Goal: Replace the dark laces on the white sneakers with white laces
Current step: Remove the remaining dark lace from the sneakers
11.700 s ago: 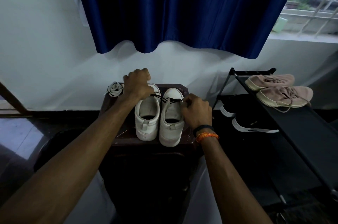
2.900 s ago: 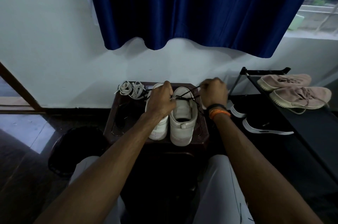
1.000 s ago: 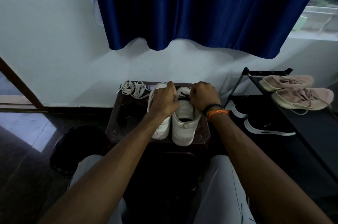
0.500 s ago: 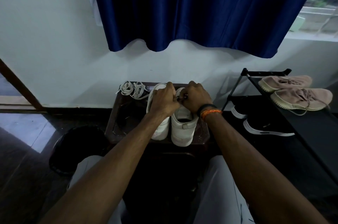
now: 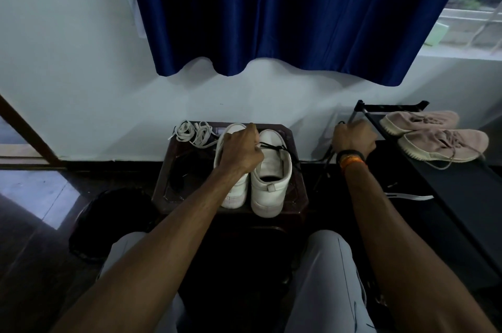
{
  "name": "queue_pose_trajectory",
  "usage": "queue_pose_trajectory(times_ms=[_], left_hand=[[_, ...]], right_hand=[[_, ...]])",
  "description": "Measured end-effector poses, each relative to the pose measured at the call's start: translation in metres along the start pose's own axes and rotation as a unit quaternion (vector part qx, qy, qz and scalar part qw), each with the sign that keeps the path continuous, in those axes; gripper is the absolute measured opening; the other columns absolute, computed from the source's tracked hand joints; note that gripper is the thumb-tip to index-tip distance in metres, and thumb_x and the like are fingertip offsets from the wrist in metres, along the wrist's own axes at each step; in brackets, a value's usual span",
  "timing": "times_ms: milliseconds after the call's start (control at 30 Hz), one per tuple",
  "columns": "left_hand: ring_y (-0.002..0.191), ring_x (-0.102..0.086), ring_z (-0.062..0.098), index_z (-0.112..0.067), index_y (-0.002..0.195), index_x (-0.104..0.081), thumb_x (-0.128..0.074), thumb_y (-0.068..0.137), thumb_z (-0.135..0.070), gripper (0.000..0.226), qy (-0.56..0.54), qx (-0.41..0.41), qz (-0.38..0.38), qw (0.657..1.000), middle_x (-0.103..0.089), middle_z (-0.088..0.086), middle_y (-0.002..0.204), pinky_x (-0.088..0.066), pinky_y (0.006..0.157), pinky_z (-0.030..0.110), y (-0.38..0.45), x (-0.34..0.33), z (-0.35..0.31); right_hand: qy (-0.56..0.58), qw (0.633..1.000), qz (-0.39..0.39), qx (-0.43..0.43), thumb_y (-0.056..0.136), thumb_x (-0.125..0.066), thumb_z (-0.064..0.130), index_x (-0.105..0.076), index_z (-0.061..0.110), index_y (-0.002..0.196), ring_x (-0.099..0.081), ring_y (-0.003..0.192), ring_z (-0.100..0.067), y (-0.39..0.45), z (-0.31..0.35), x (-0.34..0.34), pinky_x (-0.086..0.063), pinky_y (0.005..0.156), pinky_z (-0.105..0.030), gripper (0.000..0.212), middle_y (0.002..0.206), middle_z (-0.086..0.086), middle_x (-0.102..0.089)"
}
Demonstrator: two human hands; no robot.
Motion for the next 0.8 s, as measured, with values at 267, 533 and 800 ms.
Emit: queue_pose_trajectory(times_ms=[267,533,800], left_hand=[[0.118,-0.055,0.023,-0.026,0.121,-0.067,-0.065,0.078,-0.007,0.047,0.108,-0.053,0.039,0.992,-0.059,0.0,0.125,-0.028,0.104,0.037,0.019,-0.019,-0.014],[0.104,-0.058,0.026,-0.028,0.094,-0.077,-0.069,0.087,-0.026,0.011,0.237,-0.118,0.043,0.963,-0.067,0.0,0.106,-0.032,0.093,0.039,0.038,-0.03,-0.04],[0.094,-0.067,0.026,-0.016,0.077,-0.074,-0.064,0.084,-0.011,0.013,0.069,-0.033,0.031,0.997,-0.075,0.0,0.085,-0.04,0.101,0.044,0.049,-0.026,-0.013]], right_hand=[[-0.052,0.991,0.104,0.072,0.087,-0.067,0.019,-0.076,0.007,0.104,-0.062,0.11,-0.042,-0.017,0.008,-0.024,-0.052,0.09,-0.04,0.023,0.112,-0.021,-0.07],[0.058,0.956,0.23,0.173,0.076,-0.074,0.035,-0.076,0.029,0.077,-0.072,0.085,-0.017,-0.054,0.034,-0.045,-0.061,0.08,-0.041,0.006,0.084,0.005,-0.076],[0.006,0.943,0.261,0.208,0.069,-0.083,0.025,-0.073,0.021,0.077,-0.07,0.072,-0.012,-0.071,0.039,-0.051,-0.057,0.068,-0.028,0.013,0.076,0.004,-0.074]])
Point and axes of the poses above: each hand's wrist, its own y-axis towards the middle knuckle, its own x-axis out of the back of the hand, z = x × y, the point moved 8 cm from there along y, towards the middle knuckle
